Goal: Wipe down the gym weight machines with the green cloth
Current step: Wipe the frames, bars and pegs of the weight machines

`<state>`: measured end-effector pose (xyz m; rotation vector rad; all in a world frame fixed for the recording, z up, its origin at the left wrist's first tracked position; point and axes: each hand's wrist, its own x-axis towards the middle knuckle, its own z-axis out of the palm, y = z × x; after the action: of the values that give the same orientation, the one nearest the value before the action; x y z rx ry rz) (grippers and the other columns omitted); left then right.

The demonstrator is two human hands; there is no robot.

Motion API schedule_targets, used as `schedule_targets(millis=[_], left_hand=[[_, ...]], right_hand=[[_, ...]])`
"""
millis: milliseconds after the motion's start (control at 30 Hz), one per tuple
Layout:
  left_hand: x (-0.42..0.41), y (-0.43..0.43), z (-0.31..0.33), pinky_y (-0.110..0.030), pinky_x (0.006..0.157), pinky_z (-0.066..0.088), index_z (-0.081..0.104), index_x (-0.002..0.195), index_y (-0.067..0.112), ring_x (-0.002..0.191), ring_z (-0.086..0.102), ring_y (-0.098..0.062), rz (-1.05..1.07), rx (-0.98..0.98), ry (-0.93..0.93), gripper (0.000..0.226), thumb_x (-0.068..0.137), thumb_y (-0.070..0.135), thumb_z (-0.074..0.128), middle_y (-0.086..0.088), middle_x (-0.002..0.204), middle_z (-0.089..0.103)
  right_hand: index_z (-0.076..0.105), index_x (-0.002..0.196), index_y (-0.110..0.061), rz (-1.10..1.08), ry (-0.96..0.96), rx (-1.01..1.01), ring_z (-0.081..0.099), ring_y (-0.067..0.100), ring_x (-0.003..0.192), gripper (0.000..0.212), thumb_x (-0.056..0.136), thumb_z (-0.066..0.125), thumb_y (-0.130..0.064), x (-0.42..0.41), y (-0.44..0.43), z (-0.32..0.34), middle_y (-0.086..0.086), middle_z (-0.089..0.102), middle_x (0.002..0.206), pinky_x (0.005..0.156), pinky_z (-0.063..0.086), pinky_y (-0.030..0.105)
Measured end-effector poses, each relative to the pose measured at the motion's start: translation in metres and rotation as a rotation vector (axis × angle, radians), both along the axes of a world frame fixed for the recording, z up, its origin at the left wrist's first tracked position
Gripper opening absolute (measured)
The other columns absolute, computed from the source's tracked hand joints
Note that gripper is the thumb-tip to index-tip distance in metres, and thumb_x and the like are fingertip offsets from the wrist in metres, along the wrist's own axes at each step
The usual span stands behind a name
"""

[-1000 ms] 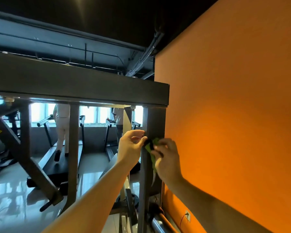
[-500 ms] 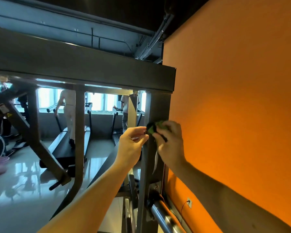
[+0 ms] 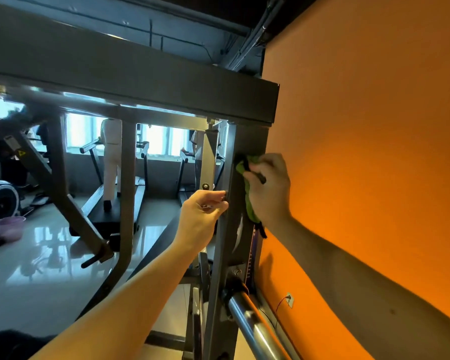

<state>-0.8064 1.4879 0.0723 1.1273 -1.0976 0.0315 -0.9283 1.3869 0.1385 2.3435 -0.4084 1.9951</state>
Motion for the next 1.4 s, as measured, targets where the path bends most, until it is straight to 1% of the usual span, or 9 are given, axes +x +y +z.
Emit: schedule_targets(millis=[200,333,467,600,800,967,1067,1267,1400], left_hand=[[-0.007,0.003,-0.02,-0.014,0.081,0.056,0.074,0.112,0.008,0.094,0.068,0.004,0.048,0.038,0.024,0.022,0.091,0.008,0.073,-0.001,0.106,0.072],[-0.011,0.005,-0.028,-0.025,0.087,0.06,0.075,0.109,0.007,0.094,0.071,-0.005,0.022,0.053,0.057,0.02,0.089,0.004,0.073,-0.003,0.101,0.073],[-0.009,0.003,-0.034,-0.025,0.084,0.06,0.076,0.105,0.011,0.094,0.072,-0.009,0.033,0.059,0.063,0.016,0.089,0.008,0.074,-0.002,0.099,0.074],[-0.01,0.003,-0.043,-0.02,0.083,0.058,0.076,0.104,0.011,0.094,0.071,-0.007,0.041,0.037,0.042,0.014,0.09,0.009,0.074,-0.002,0.099,0.072],[-0.013,0.004,-0.051,-0.023,0.085,0.059,0.075,0.102,0.018,0.095,0.069,-0.005,0.051,0.057,0.066,0.014,0.092,0.01,0.072,0.0,0.1,0.072],[-0.013,0.0,-0.054,-0.027,0.085,0.059,0.076,0.099,0.022,0.094,0.071,-0.011,0.066,0.051,0.085,0.013,0.09,0.012,0.074,0.004,0.095,0.073],[-0.011,0.0,-0.058,-0.025,0.084,0.059,0.075,0.098,0.026,0.095,0.071,-0.01,0.077,0.046,0.074,0.015,0.09,0.013,0.074,0.005,0.096,0.073],[-0.01,0.0,-0.069,-0.027,0.084,0.059,0.076,0.101,0.02,0.094,0.07,-0.01,0.08,0.068,0.064,0.012,0.091,0.014,0.074,0.003,0.097,0.071],[-0.014,0.002,-0.078,-0.034,0.09,0.06,0.076,0.105,0.017,0.098,0.07,-0.013,0.082,0.1,0.091,0.015,0.092,0.01,0.073,0.001,0.1,0.071]], right_hand=[[0.066,0.098,-0.021,0.095,0.271,0.073,0.056,0.012,0.111,0.029,0.082,0.077,0.001,-0.027,-0.004,-0.139,-0.008,0.052,0.117,0.093,0.054,0.034],[0.066,0.092,-0.011,0.149,0.192,0.169,0.057,0.005,0.103,0.018,0.084,0.075,0.003,-0.019,0.005,-0.084,-0.008,0.053,0.109,0.085,0.053,0.023],[0.068,0.086,-0.008,0.137,0.025,0.102,0.056,0.019,0.101,0.012,0.084,0.078,-0.002,-0.006,0.001,-0.017,0.003,0.056,0.106,0.088,0.048,0.023],[0.068,0.091,-0.008,0.14,0.1,0.053,0.055,0.018,0.106,0.016,0.082,0.079,0.001,-0.014,-0.006,-0.074,0.004,0.057,0.112,0.091,0.047,0.019],[0.07,0.087,-0.011,0.209,0.288,0.056,0.057,0.014,0.102,0.014,0.083,0.08,-0.002,-0.031,-0.012,-0.139,-0.003,0.057,0.108,0.085,0.053,0.039],[0.072,0.091,-0.005,0.12,0.031,0.031,0.044,0.003,0.107,0.015,0.081,0.08,0.003,-0.015,-0.011,-0.046,0.008,0.063,0.106,0.099,0.034,0.007],[0.074,0.097,-0.002,0.153,-0.111,0.03,0.044,0.006,0.11,0.013,0.084,0.076,0.002,-0.003,-0.009,-0.007,0.012,0.063,0.11,0.099,0.032,0.007],[0.073,0.095,0.005,0.259,-0.011,-0.095,0.048,0.011,0.109,0.011,0.088,0.069,-0.003,-0.008,-0.01,-0.069,0.021,0.061,0.107,0.096,0.039,0.01],[0.072,0.096,-0.009,0.188,0.269,0.037,0.053,0.014,0.112,0.013,0.086,0.075,-0.002,-0.028,-0.007,-0.151,0.004,0.058,0.116,0.098,0.04,0.013]])
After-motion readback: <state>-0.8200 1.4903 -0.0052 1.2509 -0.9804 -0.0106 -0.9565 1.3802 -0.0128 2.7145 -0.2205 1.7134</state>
